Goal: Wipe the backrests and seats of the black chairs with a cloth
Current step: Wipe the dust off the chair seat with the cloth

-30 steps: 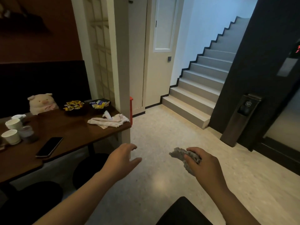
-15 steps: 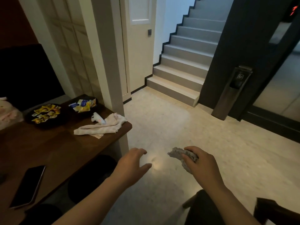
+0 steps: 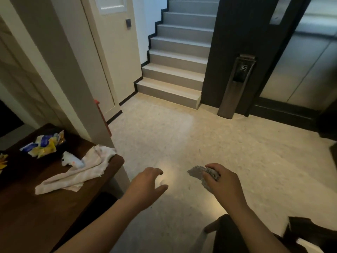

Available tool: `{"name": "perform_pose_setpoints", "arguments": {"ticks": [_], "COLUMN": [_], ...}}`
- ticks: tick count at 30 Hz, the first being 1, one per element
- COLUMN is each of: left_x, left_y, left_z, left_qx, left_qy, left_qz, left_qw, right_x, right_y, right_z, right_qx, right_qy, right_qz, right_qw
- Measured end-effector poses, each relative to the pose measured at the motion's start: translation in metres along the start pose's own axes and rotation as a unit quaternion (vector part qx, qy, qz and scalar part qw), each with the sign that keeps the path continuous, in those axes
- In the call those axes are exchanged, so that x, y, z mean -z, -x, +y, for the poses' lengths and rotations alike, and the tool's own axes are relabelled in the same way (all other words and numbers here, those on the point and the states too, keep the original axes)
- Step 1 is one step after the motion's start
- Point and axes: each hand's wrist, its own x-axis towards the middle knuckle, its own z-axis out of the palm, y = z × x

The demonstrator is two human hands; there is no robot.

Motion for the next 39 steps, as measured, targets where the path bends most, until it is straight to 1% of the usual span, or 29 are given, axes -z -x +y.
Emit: {"name": "perform_pose_setpoints", "arguments": {"ticks": [6,10,12,16,22,26,30,35,39], "left_x": [-0.001,-0.003,-0.003,0.001,-0.011,-0.037,-0.072,-0.118,-0.141], "left_y": [-0.073,-0.128,-0.155,-0.202,-0.246,-0.253,-0.249,-0.234,-0.226], "left_z": [0.010,0.016,0.017,0.018,0.042,0.079,0.122,0.177,0.217], "left_qx": [-0.051,-0.114,-0.154,-0.229,-0.340,-0.415,-0.471,-0.524,-0.555], "left_qy": [-0.026,-0.039,-0.049,-0.074,-0.116,-0.140,-0.158,-0.194,-0.225], "left_qz": [-0.040,-0.083,-0.103,-0.157,-0.248,-0.298,-0.339,-0.370,-0.380], "left_qw": [0.998,0.989,0.982,0.958,0.900,0.848,0.799,0.742,0.705], "right_x": [0.001,-0.007,-0.011,-0.026,-0.043,-0.046,-0.044,-0.035,-0.023], "right_y": [-0.028,-0.043,-0.047,-0.049,-0.028,0.000,0.029,0.053,0.068], "right_z": [0.011,0.025,0.028,0.027,0.026,0.031,0.046,0.077,0.098], "right_qx": [-0.071,-0.136,-0.172,-0.253,-0.360,-0.433,-0.502,-0.550,-0.568], "right_qy": [-0.013,0.007,0.013,-0.011,-0.005,0.003,-0.013,-0.038,-0.057], "right_qz": [0.041,0.069,0.097,0.163,0.261,0.321,0.367,0.433,0.471], "right_qw": [0.997,0.988,0.980,0.953,0.896,0.843,0.783,0.713,0.672]}}
